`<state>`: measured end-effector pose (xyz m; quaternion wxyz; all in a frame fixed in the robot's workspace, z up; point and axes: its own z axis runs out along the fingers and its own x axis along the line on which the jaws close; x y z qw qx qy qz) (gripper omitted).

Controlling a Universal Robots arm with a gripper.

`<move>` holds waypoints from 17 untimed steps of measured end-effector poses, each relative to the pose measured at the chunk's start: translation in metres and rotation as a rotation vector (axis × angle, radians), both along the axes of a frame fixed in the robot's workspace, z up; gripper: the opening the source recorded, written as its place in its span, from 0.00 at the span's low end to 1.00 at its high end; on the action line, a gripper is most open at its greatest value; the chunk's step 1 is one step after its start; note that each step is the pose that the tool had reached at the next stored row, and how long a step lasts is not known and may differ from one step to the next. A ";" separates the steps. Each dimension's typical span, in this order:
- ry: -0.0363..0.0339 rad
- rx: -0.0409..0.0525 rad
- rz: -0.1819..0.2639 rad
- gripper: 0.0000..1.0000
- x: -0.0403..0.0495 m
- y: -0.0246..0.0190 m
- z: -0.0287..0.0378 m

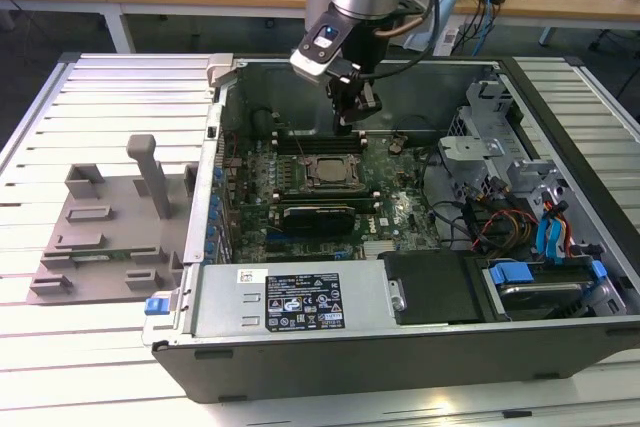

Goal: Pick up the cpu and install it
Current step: 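Install the first cpu locking lever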

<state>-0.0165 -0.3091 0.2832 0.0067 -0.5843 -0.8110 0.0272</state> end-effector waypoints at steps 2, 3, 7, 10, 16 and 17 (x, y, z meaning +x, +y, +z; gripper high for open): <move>0.0000 0.0000 0.021 0.11 0.0000 0.0000 0.0000; 0.0000 0.0001 0.027 0.11 0.0000 0.0000 0.0000; 0.0000 0.0001 0.068 0.11 0.0000 0.0000 0.0000; 0.0000 0.0000 0.094 0.11 0.0000 0.0000 0.0000; 0.0000 0.0000 0.161 0.11 0.0000 0.0000 0.0000; 0.0000 0.0000 0.174 0.11 0.0000 0.0000 0.0000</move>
